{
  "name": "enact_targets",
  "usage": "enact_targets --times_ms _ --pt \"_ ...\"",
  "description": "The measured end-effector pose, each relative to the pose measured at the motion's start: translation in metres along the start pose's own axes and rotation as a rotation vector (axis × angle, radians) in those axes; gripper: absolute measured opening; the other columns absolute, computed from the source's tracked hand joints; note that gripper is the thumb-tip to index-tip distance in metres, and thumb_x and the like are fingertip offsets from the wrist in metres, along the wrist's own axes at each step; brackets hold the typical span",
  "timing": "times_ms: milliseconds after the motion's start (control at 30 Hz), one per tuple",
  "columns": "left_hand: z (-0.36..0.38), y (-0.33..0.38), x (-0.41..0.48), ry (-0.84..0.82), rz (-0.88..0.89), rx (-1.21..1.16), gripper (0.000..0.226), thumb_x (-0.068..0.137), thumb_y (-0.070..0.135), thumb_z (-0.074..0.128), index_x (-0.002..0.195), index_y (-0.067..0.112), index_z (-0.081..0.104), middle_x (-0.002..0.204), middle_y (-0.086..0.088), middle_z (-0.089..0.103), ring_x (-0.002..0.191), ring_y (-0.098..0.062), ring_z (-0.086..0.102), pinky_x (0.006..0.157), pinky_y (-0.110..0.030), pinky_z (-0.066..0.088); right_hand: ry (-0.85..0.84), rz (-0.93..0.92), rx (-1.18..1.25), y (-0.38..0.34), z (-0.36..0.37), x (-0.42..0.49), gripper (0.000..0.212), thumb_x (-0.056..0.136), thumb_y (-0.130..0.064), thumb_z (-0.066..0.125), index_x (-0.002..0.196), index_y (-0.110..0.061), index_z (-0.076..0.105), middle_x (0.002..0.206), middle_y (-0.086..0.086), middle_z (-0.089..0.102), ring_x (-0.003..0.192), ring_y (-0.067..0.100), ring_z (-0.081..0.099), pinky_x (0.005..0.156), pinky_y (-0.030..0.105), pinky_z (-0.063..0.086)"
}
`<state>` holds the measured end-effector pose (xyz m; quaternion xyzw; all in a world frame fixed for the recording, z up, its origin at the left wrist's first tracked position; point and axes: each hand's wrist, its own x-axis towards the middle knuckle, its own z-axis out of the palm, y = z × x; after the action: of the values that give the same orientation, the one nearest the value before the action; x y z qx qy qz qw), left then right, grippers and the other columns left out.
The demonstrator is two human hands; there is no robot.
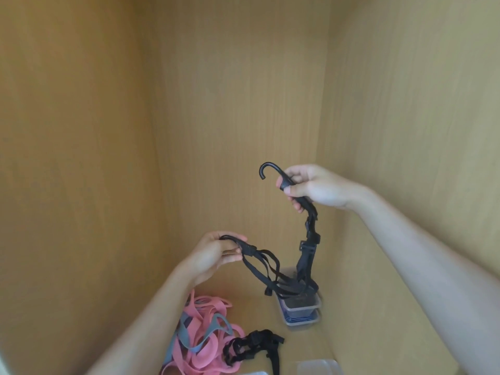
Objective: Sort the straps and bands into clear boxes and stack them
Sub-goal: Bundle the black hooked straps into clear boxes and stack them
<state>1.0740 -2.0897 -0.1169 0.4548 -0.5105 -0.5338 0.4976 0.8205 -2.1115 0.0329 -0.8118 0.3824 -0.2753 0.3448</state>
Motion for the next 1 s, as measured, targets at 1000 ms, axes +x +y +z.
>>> enact_targets --times_ms 1000 --pt "0.064 0.018 0.018 -0.061 0.105 -0.067 0.027 0.101 0.026 0.06 0.1 0.001 0.07 0.091 -0.013 0.074 0.08 -0.021 0.067 0.068 -0.029 0.052 0.506 -0.086 0.345 0.096 0.137 -0.012 0.03 0.104 -0.021 0.055 0.13 -0.034 0.065 0.106 -0.014 0.076 0.1 0.005 0.071 0.087 0.023 0.056"
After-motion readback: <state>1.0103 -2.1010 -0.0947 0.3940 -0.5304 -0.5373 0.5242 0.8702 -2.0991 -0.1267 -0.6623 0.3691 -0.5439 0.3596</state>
